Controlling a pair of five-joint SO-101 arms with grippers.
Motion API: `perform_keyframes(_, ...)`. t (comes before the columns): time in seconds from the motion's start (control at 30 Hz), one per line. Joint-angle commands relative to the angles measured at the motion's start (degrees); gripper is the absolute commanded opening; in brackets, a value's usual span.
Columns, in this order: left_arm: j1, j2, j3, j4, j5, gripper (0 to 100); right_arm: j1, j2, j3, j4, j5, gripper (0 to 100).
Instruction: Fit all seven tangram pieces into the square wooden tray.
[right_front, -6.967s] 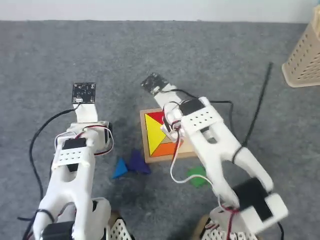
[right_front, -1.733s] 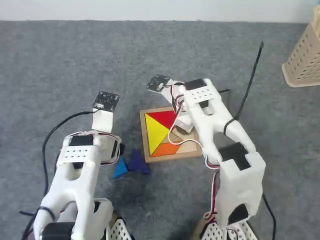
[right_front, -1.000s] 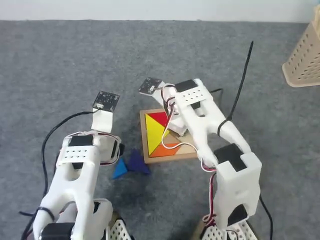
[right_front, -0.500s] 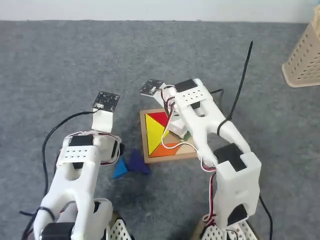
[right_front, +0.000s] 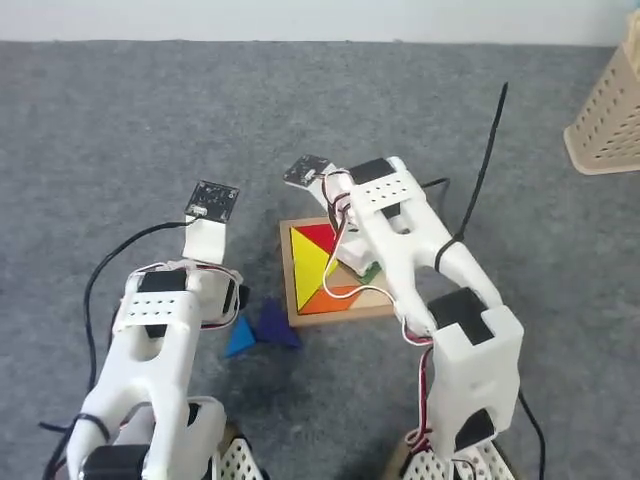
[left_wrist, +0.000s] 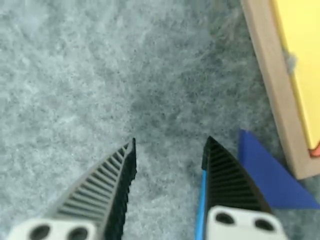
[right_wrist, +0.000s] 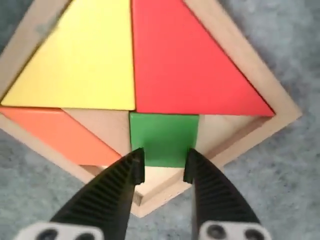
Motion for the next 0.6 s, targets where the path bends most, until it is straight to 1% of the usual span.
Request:
perform_keyframes(0.0,-0.09,-1.85,-0.13,-0.97,0.26,20,0.48,-5.76,-2.99,-1.01,-1.14,11.0)
perform_keyframes(0.17,-0.09,-1.85,-0.13,-0.97,0.26,20,3.3,-6.73,-2.9,-4.0,-5.27,0.6)
perform_keyframes(0.27,-0.09,-1.85,-0.13,-0.97,0.26,20,4.88,-8.75,-2.2,-4.0,-6.77,0.7)
perform_keyframes(0.37,-0.09,-1.85,-0.04,-0.97,0.26,20,5.76,-12.35,2.2,-5.41,-7.12,0.7)
perform_keyframes(0.57,-0.09,-1.85,0.4,-1.05,0.26,20,6.2,-25.19,19.87,-10.42,-7.12,0.7)
